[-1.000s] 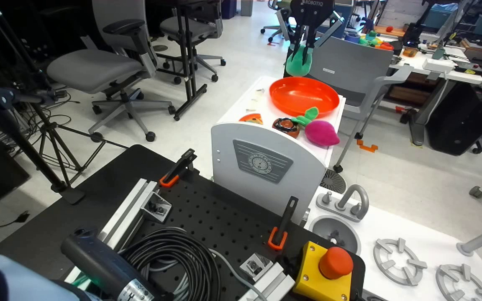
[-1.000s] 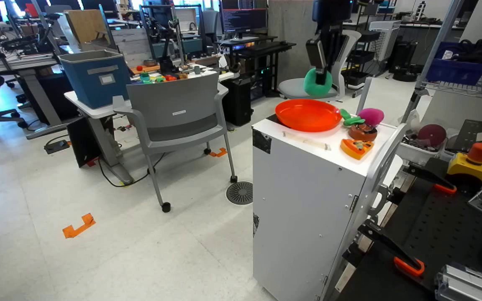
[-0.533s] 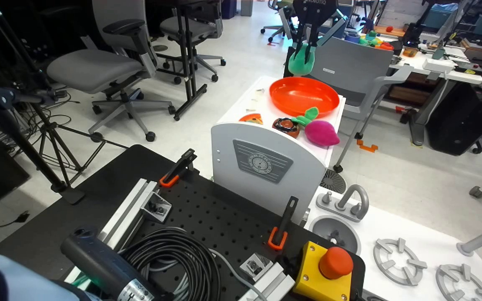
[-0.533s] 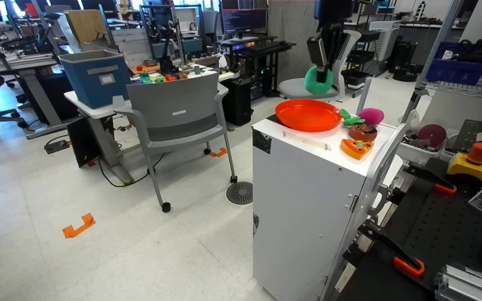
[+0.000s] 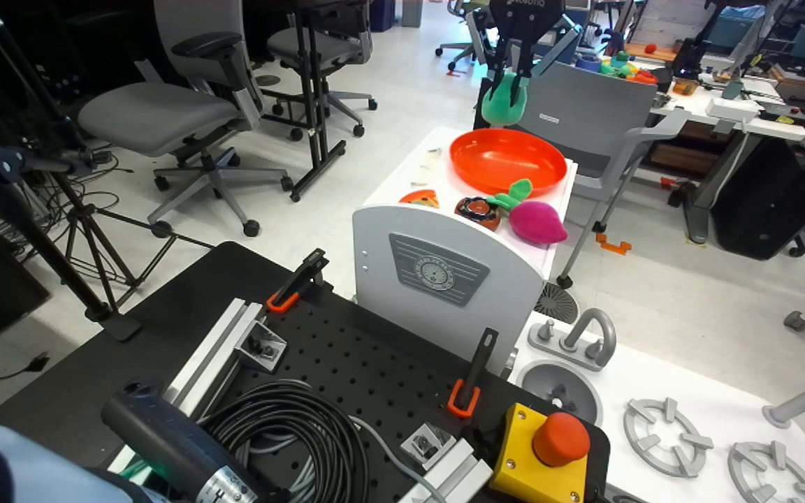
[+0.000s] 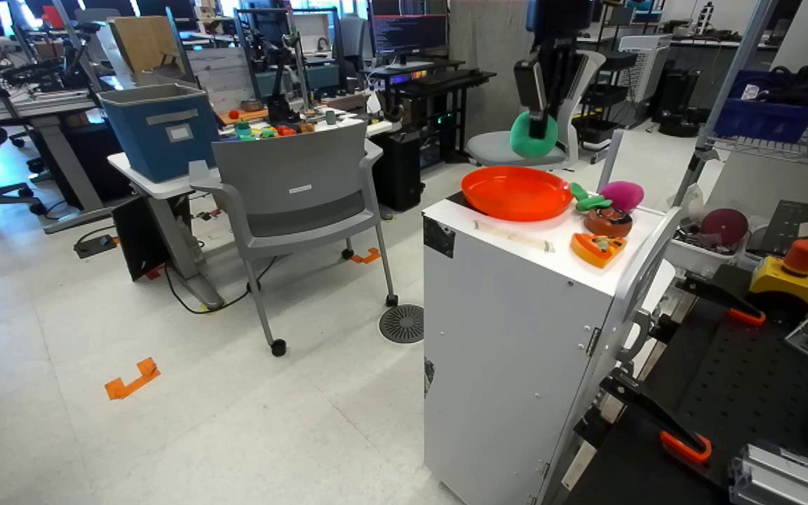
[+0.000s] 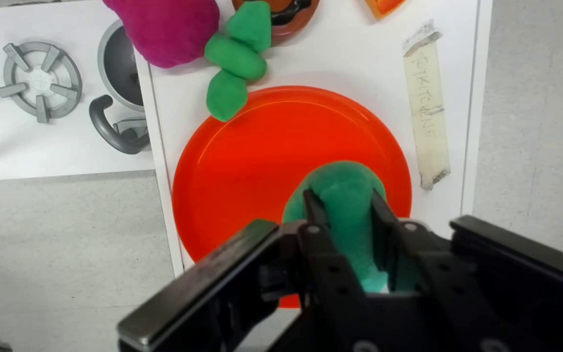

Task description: Put the green object on the orange plate

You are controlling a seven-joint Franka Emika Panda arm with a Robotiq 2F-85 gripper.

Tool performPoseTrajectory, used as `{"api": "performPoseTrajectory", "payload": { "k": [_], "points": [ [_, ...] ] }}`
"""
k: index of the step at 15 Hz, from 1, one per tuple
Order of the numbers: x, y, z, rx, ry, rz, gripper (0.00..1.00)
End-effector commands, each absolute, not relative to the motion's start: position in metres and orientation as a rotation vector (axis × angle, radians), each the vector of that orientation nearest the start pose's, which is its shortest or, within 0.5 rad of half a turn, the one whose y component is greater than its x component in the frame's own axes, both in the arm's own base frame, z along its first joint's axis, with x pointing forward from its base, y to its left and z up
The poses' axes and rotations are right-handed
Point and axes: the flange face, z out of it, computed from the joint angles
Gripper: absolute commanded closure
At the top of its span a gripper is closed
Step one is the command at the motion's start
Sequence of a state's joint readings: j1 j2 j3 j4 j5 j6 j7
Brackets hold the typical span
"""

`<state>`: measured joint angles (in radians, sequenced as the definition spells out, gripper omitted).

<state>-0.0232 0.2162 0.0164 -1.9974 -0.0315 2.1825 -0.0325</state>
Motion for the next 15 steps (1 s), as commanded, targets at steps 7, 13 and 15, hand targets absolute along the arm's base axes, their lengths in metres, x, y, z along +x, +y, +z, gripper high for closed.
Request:
{"api": "performPoseTrajectory", "payload": {
  "k": [7,13,15],
  "points": [
    [0.5842,-0.0060,0.3571,-3.140,-0.042,0.007,0.02],
    [0.5838,-0.0059,0.3578,-3.140,-0.042,0.004,0.00],
    [0.5835,-0.0058,0.3583,-3.140,-0.041,0.002,0.00]
  ]
}}
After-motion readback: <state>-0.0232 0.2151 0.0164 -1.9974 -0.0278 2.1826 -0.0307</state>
